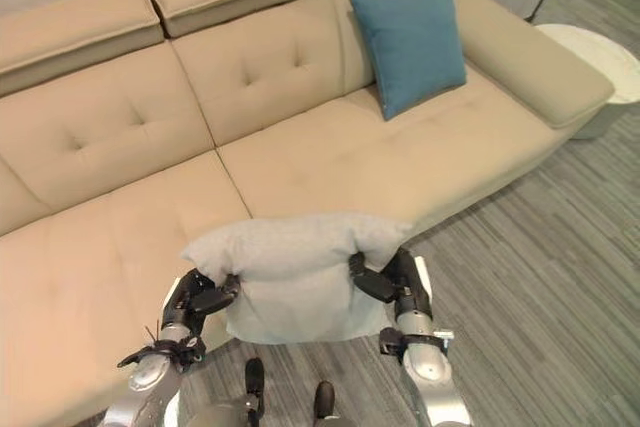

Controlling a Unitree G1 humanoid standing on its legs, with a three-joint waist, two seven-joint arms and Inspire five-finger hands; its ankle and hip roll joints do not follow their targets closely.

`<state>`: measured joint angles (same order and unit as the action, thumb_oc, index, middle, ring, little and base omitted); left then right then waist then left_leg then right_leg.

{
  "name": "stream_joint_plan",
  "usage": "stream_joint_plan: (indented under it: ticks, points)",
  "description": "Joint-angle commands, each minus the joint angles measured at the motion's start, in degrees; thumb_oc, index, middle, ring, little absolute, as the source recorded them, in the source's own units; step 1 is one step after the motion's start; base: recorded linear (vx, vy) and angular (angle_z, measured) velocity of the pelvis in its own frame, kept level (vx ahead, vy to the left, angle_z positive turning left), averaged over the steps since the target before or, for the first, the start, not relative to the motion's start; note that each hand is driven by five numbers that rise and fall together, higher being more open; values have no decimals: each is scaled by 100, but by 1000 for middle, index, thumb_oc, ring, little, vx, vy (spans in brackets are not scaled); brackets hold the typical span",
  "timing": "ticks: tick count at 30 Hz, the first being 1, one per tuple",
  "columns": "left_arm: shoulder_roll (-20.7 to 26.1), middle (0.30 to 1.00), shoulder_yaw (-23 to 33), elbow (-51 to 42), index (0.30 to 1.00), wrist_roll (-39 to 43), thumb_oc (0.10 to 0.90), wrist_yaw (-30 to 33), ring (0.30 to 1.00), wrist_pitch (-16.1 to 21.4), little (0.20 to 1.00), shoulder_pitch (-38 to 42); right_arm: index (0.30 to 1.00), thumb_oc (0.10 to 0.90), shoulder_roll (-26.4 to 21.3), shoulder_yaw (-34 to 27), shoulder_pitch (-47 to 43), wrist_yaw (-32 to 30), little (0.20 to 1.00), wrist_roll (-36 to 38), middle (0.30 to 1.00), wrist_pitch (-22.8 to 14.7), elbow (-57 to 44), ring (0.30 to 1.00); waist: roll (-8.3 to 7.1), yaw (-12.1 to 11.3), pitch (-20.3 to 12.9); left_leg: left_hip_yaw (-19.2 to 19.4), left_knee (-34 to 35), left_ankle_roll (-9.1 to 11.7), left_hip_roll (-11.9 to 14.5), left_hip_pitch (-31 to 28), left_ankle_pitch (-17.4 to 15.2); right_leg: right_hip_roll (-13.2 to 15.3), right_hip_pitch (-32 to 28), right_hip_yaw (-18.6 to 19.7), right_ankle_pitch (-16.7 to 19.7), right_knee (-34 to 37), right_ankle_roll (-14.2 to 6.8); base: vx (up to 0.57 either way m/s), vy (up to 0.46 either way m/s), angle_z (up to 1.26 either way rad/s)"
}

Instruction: Pick up all the scattered cushions and arrange them neatly on the sofa.

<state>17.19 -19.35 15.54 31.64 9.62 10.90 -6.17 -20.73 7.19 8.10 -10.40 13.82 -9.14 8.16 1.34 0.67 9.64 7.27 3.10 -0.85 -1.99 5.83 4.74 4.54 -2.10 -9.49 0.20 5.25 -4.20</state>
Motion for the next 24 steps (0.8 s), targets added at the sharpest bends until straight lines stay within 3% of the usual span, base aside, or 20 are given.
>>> stream_joint_plan:
  ticks: [1,4,7,9,13,18,22,24]
  points:
    - [-179,300,-63,-748,300,-143,400,-457,300,552,300,541,300,400,202,136,-715,149,300,57,300,-761,-910,300,-315,-247,-531,-26,-621,198,9,281,-489,-418,-410,211,-484,-165,-156,114,43,-23]
    - [-122,300,-38,-782,300,-166,400,-450,300,539,300,528,300,400,260,171,-759,181,300,25,300,-764,-893,300,-348,-331,-573,33,-549,110,12,148,-561,-359,-335,209,-573,-602,-221,139,71,-31]
    - [14,300,16,-851,300,-154,400,-375,300,555,300,559,300,400,335,183,-861,225,300,-63,300,-743,-938,300,-294,-225,-391,-51,-538,-59,83,-84,-648,-196,574,217,-215,-2372,-674,96,80,-22]
    - [43,300,37,-849,300,-171,400,-342,300,581,300,595,300,400,411,217,-886,222,300,-64,300,-760,-949,300,-230,-201,-322,-98,-529,-98,120,-149,-696,-92,841,133,-237,-2636,-670,56,24,-13]
    - [19,300,73,-843,300,-135,400,-391,300,589,300,551,300,400,410,199,-861,253,300,-90,300,-734,-942,300,-160,-160,-338,-254,-320,-80,126,-396,-771,112,965,23,-361,-1977,-461,147,-38,12]
    - [-89,300,75,-744,300,-83,400,-419,300,628,300,586,300,400,360,200,-851,244,300,-107,300,-724,-940,300,-199,-25,-342,-471,-128,8,34,-664,-844,97,1100,296,10,-1109,-507,140,-113,19]
    - [-171,300,55,-734,300,-26,400,-466,300,606,300,577,300,400,310,155,-768,270,300,-90,300,-712,-939,300,-282,-11,-399,-592,-221,182,108,-687,-945,62,879,245,34,-875,-420,94,-180,30]
    - [-263,300,-79,-690,300,30,400,-494,300,596,300,682,300,400,218,48,-683,224,300,-24,300,-753,-988,300,-332,37,-356,-672,-726,343,225,-464,-1067,34,674,25,-59,-732,-324,71,-263,45]
